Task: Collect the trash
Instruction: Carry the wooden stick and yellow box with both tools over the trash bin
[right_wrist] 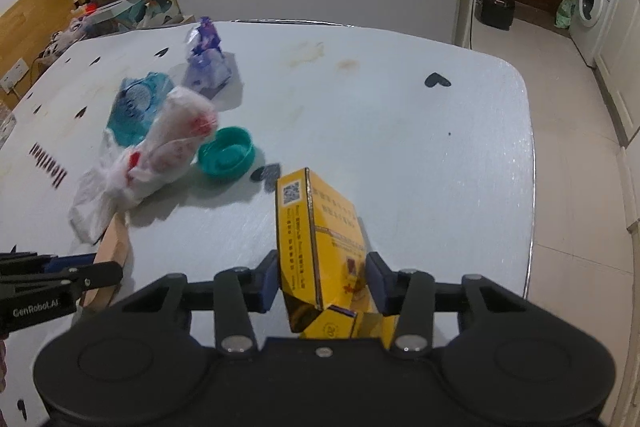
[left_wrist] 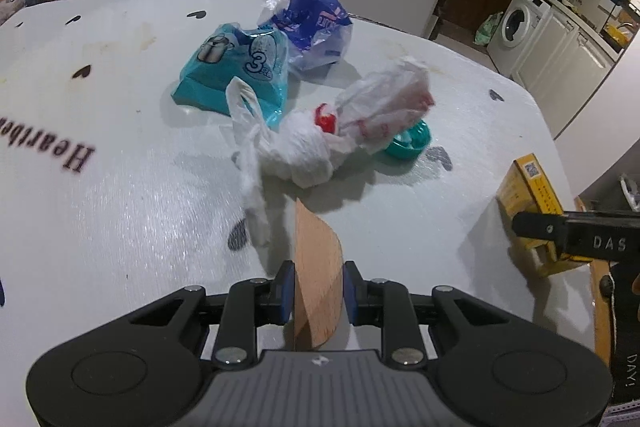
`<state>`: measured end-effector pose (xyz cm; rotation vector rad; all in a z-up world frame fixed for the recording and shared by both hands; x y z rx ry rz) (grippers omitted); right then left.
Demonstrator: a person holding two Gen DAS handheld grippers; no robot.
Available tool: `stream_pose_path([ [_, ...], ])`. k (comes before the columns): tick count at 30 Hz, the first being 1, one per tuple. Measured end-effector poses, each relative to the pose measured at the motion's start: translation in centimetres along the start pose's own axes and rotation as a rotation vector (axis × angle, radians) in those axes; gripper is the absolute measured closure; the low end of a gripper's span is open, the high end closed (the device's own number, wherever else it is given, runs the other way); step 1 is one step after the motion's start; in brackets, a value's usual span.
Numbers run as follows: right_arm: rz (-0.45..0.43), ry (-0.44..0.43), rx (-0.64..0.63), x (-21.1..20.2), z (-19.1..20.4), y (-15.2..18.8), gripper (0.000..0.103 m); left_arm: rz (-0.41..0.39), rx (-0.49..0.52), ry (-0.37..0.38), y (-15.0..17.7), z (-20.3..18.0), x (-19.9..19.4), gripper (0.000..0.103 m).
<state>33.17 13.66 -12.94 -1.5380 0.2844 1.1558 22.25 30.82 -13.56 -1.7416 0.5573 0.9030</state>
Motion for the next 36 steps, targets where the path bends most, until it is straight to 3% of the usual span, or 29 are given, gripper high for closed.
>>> stream_pose_path([
  [12, -0.025, -0.033, 0.024, -3.8, 1.0, 2.8, 0.071, -0.038, 0.009, 0.042, 1.3, -1.6, -3.6, 0.077],
  [27, -0.062, -0.048, 0.054, -8.1, 1.3, 4.8, 0.073, -0.087, 0.058, 0.095, 2.1, -5.1, -8.1, 0.077],
  [36, -0.096, -0.047, 0.078, -10.7, -0.7, 5.9, 0.073, -0.088, 0.101, 0.115, 3.3, -9.0, -9.2, 0.077],
])
Point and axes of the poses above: each gripper's, at about its wrist camera, not at the fingertips, and x roughly the way its jaws point, z to its left, y to its underside, the point moved 10 cm from there along x, roughly the way its jaws point, and after that the axes turned 4 degrees about -z, right-handed, at the moved point
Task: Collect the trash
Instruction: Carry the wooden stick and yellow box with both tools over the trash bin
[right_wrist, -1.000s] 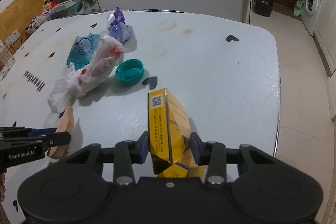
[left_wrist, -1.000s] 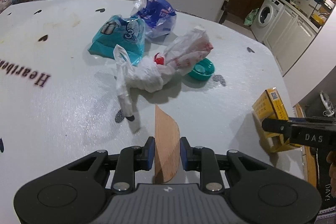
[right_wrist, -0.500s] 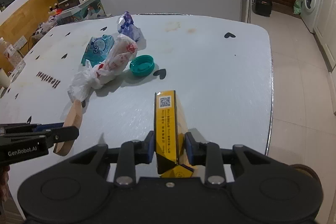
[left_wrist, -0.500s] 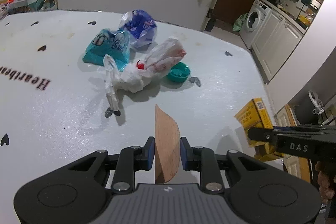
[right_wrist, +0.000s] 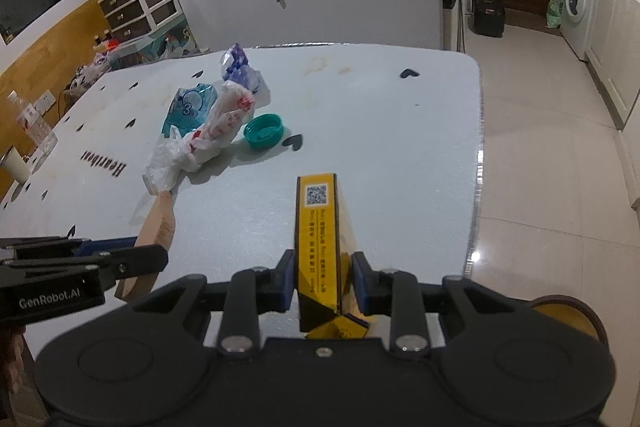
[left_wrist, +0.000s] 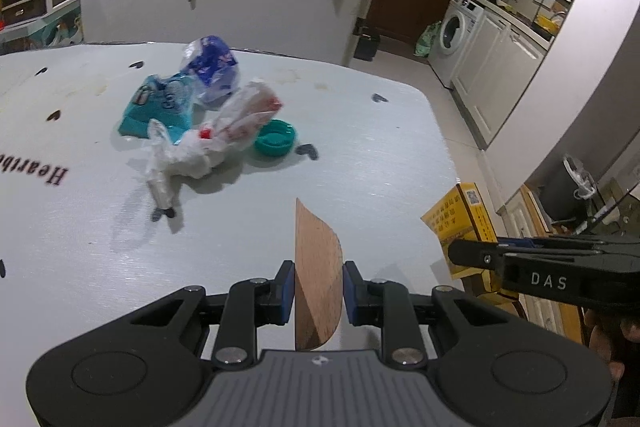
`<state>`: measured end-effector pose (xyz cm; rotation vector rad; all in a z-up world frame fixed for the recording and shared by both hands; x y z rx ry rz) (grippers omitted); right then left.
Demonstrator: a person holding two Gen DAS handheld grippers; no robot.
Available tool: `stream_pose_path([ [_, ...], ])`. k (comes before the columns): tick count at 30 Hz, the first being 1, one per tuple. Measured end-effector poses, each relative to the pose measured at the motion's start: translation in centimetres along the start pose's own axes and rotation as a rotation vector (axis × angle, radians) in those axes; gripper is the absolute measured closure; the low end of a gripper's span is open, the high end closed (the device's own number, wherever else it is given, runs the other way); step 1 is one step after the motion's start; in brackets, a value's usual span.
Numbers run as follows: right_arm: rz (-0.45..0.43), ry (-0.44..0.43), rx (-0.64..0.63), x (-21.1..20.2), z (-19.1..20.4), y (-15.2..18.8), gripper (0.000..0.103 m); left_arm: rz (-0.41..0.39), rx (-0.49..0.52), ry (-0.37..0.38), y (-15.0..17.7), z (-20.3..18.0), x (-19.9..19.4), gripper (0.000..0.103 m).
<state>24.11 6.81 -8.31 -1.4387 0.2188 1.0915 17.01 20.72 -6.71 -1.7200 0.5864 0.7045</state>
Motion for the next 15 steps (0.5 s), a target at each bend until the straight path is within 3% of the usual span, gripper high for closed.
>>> stream_pose_path([
  [15, -0.021, 0.014, 0.050, -5.1, -10.0, 0.9, 0.074, 0.014, 0.040, 0.019, 0.7, -10.9, 1.8, 0.077],
])
Point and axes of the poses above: each gripper's, at about its wrist camera, not at the fingertips, and x roughly the way its jaws point, z to its left, y to its underside, the point moved 10 cm from there along x, roughly the way its jaws point, and after that the axes turned 4 degrees about -z, right-handed, at the moved point
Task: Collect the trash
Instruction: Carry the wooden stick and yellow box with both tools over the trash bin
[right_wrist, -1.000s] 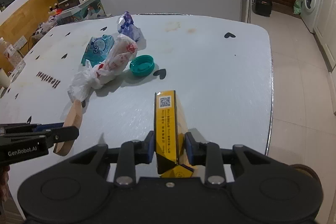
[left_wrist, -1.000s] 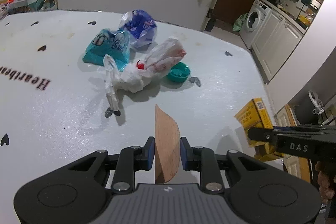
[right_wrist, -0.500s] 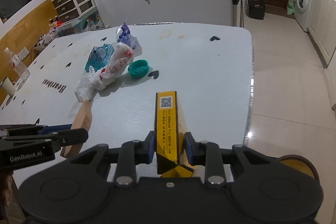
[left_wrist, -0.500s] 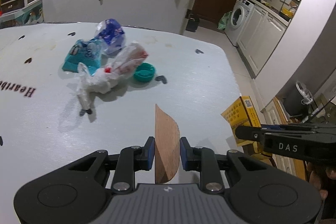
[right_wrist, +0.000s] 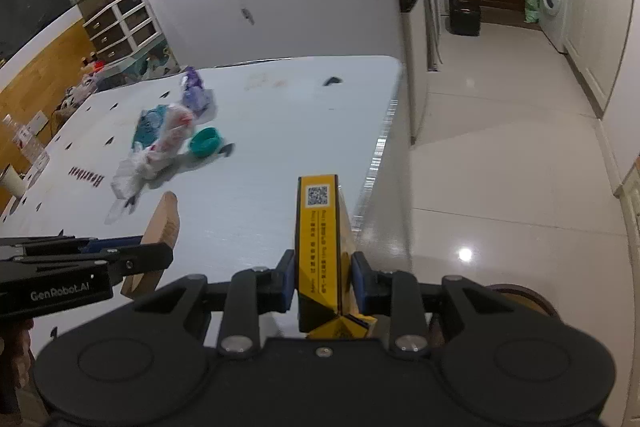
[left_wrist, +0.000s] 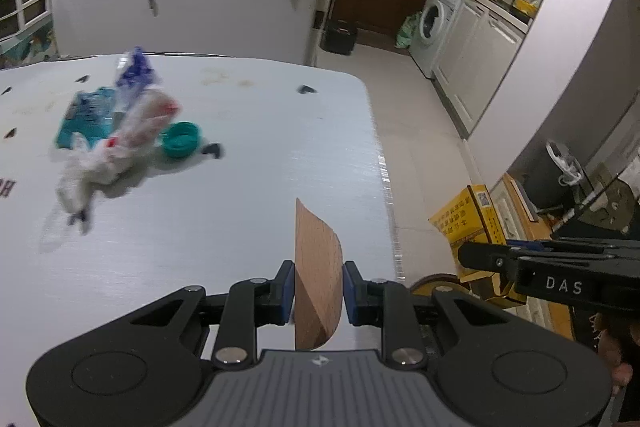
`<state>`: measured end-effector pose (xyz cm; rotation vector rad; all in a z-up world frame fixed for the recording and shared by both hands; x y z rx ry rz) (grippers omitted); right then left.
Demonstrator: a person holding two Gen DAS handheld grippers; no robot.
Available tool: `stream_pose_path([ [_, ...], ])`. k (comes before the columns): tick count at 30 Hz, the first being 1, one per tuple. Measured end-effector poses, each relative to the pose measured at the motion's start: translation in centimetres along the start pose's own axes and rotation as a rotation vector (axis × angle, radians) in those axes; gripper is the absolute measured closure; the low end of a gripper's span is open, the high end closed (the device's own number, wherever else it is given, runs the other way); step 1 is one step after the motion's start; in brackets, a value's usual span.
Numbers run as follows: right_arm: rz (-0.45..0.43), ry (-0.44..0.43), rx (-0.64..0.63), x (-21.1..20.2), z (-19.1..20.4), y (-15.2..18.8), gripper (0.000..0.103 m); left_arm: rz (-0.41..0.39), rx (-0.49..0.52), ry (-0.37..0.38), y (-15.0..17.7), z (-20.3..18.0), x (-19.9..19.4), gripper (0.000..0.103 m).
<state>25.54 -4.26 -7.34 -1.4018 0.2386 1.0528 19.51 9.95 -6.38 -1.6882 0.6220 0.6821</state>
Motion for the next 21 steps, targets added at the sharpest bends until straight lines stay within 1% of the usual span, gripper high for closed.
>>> stream_pose_path([
  [13, 0.021, 0.053, 0.080, -2.8, -11.8, 2.0, 0.074, 0.058, 0.061, 0.072, 1.2, -11.1, 5.1, 0.077],
  [21, 0.050, 0.120, 0.167, -3.4, -19.0, 4.3, 0.074, 0.143, 0.108, 0.136, 3.5, -16.9, 9.2, 0.077],
])
Point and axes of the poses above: each gripper's, at about its wrist camera, not at the fingertips, and x roughly the way its jaws point, z to its left, y to its underside, the point moved 10 cm from there along x, roughly the way its jaws point, and after that the axes turned 4 degrees about -z, right-handed, at the moved point
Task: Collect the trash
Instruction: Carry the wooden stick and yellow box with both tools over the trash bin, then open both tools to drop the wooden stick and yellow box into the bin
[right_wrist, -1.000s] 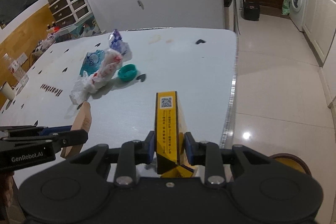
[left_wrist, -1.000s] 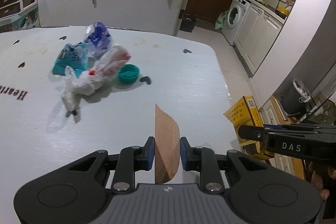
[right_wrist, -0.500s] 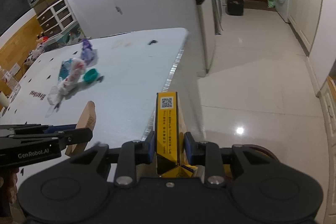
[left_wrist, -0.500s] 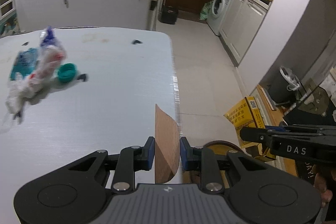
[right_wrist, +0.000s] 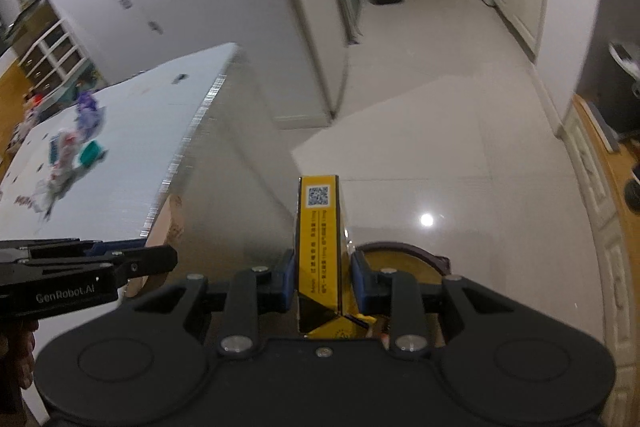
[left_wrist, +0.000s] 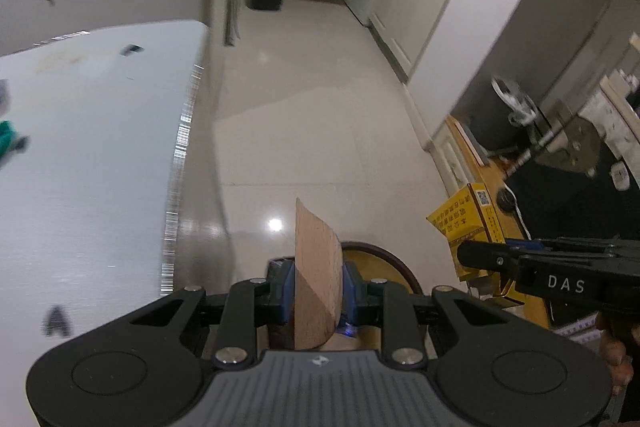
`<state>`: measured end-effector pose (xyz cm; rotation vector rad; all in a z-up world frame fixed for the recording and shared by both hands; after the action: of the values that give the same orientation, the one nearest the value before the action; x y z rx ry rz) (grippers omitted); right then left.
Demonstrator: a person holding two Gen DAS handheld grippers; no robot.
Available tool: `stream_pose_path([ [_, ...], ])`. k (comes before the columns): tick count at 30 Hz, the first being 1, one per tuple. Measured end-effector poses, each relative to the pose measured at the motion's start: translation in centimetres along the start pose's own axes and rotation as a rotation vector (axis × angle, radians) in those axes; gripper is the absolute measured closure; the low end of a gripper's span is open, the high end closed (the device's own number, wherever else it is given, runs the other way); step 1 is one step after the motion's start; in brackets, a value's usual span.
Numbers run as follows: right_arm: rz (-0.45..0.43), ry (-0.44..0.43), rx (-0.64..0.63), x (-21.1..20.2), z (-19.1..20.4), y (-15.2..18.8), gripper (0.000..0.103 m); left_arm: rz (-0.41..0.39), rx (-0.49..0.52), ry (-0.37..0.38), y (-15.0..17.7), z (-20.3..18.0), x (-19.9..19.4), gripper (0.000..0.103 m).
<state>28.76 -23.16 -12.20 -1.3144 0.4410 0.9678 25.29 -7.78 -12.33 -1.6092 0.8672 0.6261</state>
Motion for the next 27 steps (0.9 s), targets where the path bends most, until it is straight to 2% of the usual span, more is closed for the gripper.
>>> stream_pose_path([
  [6, 0.044, 0.054, 0.094, 1.4, -4.7, 2.0, 0.074, 0.099, 0.031, 0.041, 1.3, -2.3, 4.7, 0.077],
  [15, 0.137, 0.122, 0.231, 5.0, -10.3, 6.1, 0.074, 0.271, 0.087, 0.060, 4.1, -4.4, 12.9, 0.077],
  [27, 0.291, 0.155, 0.341, 12.8, -13.1, 11.0, 0.073, 0.437, 0.124, 0.023, 8.8, -3.2, 21.0, 0.077],
])
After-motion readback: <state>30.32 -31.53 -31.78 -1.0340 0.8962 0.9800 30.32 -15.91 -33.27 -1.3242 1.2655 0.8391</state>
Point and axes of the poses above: each gripper's, at about its wrist camera, not at the fingertips, and x roughly the way its jaws point, z to its left, y to its underside, the point moved 10 cm from there along x, roughly the way its jaws point, and after that the axes turned 4 degrees about -z, right-handed, at the moved point
